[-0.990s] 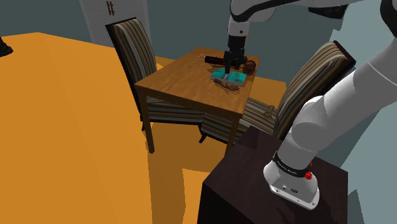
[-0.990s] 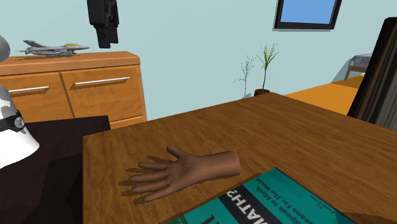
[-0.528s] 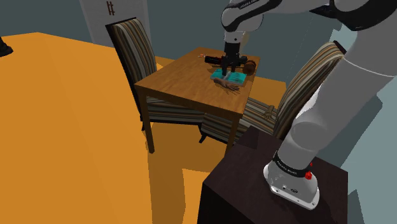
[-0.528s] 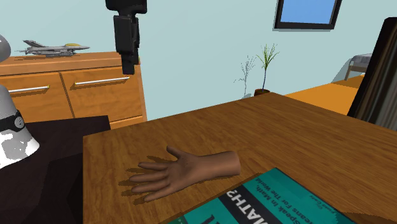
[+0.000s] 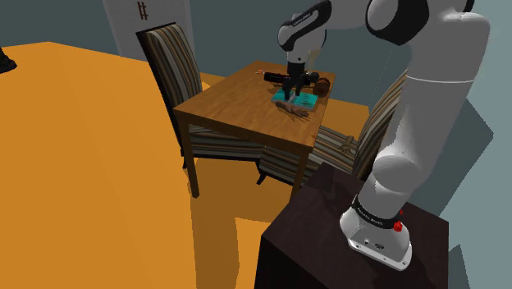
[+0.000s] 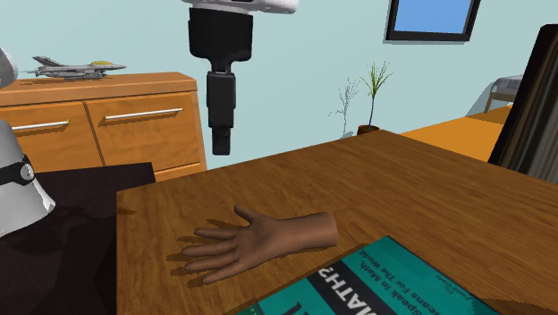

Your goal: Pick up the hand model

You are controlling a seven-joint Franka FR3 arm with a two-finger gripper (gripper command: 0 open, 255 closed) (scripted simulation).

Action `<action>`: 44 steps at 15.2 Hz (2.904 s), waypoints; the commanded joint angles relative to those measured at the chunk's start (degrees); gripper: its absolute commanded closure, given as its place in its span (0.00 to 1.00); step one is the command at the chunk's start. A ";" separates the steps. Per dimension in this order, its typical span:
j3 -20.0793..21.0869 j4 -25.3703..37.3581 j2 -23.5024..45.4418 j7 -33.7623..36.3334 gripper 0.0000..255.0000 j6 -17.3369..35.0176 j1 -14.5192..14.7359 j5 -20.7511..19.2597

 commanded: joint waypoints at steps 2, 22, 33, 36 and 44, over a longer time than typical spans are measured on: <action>-0.21 5.84 6.94 -2.90 0.00 0.28 -1.92 2.74; 1.62 21.95 26.54 -8.42 1.00 2.19 -8.92 9.10; 1.26 22.59 25.01 -8.11 1.00 0.09 -8.69 8.54; 1.01 23.46 24.05 -7.88 1.00 -1.68 -8.61 8.14; 0.48 26.49 21.95 -7.32 1.00 -6.67 -8.53 7.24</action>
